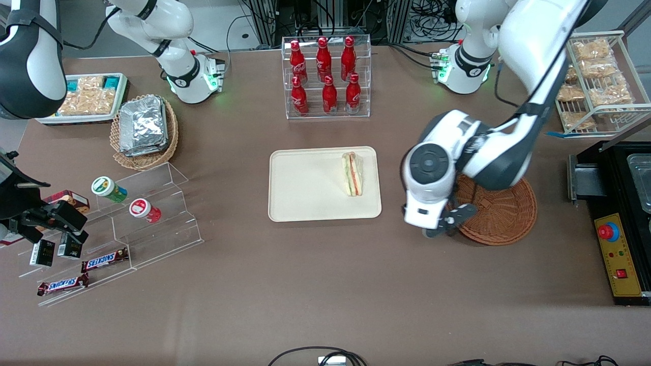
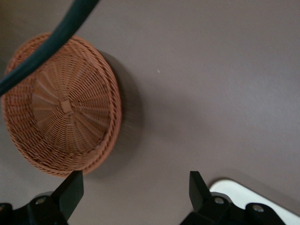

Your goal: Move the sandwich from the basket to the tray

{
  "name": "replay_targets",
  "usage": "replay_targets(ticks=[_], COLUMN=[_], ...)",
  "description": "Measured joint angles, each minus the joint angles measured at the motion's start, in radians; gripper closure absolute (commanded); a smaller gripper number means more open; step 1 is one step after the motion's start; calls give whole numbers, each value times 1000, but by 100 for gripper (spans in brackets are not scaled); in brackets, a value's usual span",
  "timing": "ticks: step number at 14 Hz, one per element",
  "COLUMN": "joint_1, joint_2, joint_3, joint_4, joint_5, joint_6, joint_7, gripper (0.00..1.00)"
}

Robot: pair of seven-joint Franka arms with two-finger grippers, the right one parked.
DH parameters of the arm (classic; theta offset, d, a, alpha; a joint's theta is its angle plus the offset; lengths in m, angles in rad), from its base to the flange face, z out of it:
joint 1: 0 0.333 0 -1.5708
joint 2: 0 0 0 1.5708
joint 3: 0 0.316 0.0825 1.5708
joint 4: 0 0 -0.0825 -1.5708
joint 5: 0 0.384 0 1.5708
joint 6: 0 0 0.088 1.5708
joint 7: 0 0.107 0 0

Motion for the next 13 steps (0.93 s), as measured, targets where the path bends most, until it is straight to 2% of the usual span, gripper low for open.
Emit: replay_targets(ticks=[4, 6, 9, 13], joint_1=[69, 109, 191, 195], joint_2=[-43, -79, -157, -292], joint_3=[-1, -1, 8, 186], joint_4=[1, 4, 7, 8], joint_5=[-44, -74, -158, -297], joint_6=[-14, -76, -147, -222], joint_7=[86, 185, 395, 695], gripper=[1, 1, 1, 1])
